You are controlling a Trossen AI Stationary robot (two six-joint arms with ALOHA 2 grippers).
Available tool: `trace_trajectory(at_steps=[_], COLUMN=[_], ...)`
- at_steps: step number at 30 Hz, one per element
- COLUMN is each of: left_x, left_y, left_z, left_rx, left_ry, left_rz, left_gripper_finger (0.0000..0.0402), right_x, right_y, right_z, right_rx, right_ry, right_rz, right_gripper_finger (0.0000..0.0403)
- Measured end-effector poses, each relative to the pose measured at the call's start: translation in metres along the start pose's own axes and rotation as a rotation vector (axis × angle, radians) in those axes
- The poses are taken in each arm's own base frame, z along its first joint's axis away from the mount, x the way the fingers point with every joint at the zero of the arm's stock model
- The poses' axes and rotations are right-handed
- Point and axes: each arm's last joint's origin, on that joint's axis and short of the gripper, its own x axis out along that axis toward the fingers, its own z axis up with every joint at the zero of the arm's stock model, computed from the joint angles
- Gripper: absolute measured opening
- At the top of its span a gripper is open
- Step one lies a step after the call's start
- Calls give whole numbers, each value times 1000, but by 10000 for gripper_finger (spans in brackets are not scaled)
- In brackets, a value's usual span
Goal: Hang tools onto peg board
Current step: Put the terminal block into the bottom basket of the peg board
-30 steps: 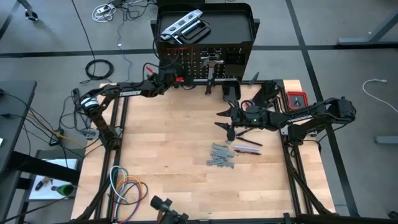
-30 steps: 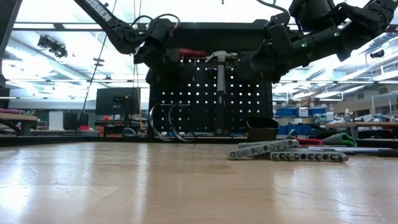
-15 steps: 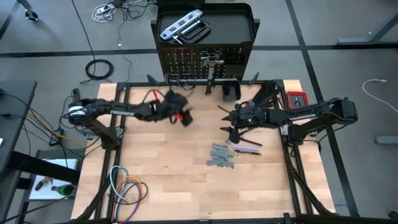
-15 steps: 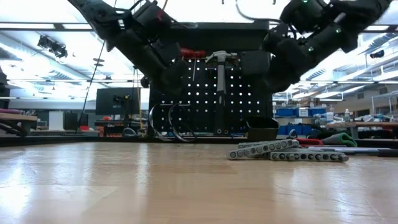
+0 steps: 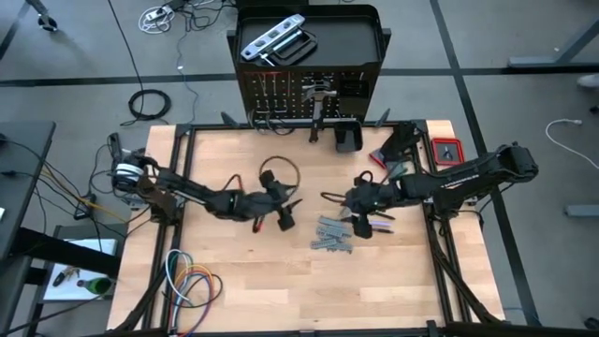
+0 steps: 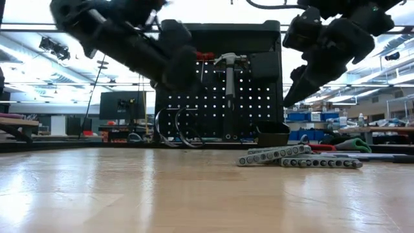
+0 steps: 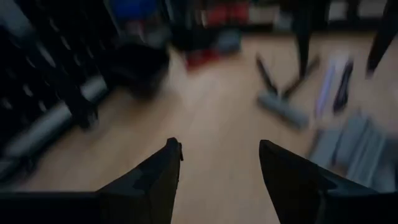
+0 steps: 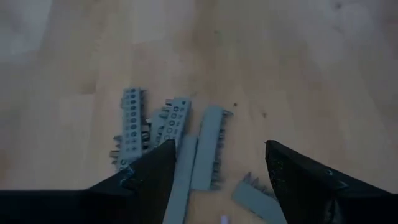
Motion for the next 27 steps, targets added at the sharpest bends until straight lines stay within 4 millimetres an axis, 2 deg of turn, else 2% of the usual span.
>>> trace_trajectory(at_steps=[4,8,13,18,22,27], left_x=[-8,-10,-10,-10,-17,-47], left_y=[4,6,6,3,-4,-5], left_z=[-6,-8,-8,-10,-16,-3], left_rx=[-9,54,29,-69,-73,-24], left_ry=[-105,-118,-116,-91,-19,11], left_rz=[7,9,8,-47,-136,-29], left_gripper_finger=[218,218,218,218,218,218], right_x=[-2,-10,-14,-15,-14,-13], right_y=[-11,-20,-21,-19,-17,1], right_z=[8,26,39,49,46,32], right_rx=[6,-34,13,162,239,273], right_ry=[-39,-75,-147,-255,-220,-116], right_rz=[-123,-210,-188,-141,-99,-95], right_gripper_finger=[263,261,259,260,250,232])
